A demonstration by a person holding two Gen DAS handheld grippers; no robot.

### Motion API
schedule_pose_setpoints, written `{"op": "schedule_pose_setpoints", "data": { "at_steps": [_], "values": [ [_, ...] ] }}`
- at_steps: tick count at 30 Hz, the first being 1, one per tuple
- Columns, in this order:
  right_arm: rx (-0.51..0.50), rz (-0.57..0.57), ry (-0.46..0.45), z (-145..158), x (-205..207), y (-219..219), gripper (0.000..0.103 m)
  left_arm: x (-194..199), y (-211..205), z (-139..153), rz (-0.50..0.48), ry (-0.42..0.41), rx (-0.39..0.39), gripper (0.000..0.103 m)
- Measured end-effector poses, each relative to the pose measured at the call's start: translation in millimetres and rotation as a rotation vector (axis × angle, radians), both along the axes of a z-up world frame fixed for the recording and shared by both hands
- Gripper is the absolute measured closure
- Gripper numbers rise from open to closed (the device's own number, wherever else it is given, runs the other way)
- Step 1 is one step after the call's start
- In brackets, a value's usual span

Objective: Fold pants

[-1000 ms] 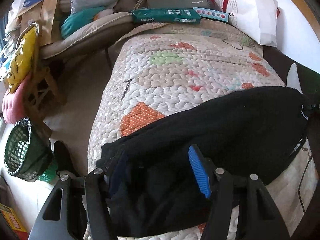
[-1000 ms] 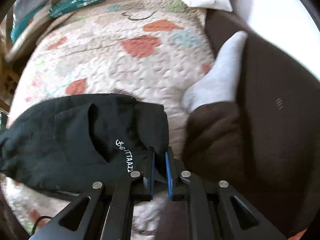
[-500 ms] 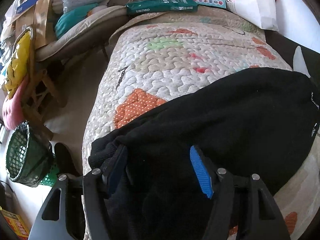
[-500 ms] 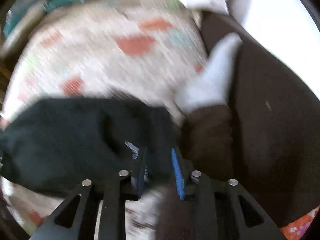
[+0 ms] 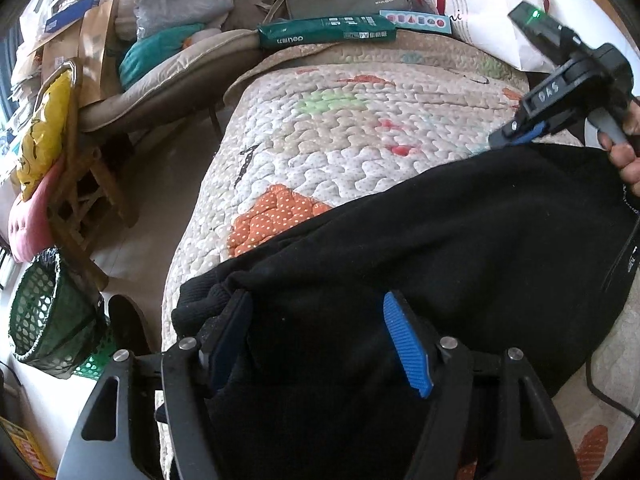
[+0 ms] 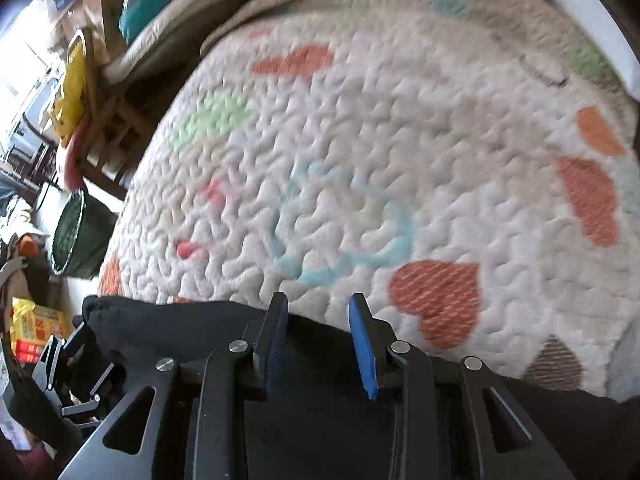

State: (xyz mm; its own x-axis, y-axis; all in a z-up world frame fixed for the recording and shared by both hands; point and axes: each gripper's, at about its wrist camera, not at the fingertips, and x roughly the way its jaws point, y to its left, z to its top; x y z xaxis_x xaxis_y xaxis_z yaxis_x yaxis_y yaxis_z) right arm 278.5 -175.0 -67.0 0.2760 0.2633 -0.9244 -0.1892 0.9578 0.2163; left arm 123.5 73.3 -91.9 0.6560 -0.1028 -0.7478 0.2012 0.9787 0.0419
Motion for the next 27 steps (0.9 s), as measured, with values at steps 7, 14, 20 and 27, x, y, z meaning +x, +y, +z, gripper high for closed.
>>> {"op": "schedule_pose_setpoints", "data": {
  "at_steps": [7, 14, 20, 27],
  "values": [
    [-0.029, 0.116, -0.025, 9, -52, 10, 0.1, -2, 3, 2, -0.003, -0.009, -0.023, 0.035],
    [-0.075, 0.152, 0.041, -6, -132, 5, 0.103, -2, 3, 2, -0.001, -0.01, -0.016, 0.035],
    [-0.115, 0.132, -0.015, -1, -162, 4, 0.101, -2, 2, 1, 0.0, -0.016, -0.007, 0.035],
    [-0.164, 0.026, -0.174, 62, -70, 6, 0.094, -4, 1, 1, 0.005, -0.027, -0.01, 0.035]
  ]
}}
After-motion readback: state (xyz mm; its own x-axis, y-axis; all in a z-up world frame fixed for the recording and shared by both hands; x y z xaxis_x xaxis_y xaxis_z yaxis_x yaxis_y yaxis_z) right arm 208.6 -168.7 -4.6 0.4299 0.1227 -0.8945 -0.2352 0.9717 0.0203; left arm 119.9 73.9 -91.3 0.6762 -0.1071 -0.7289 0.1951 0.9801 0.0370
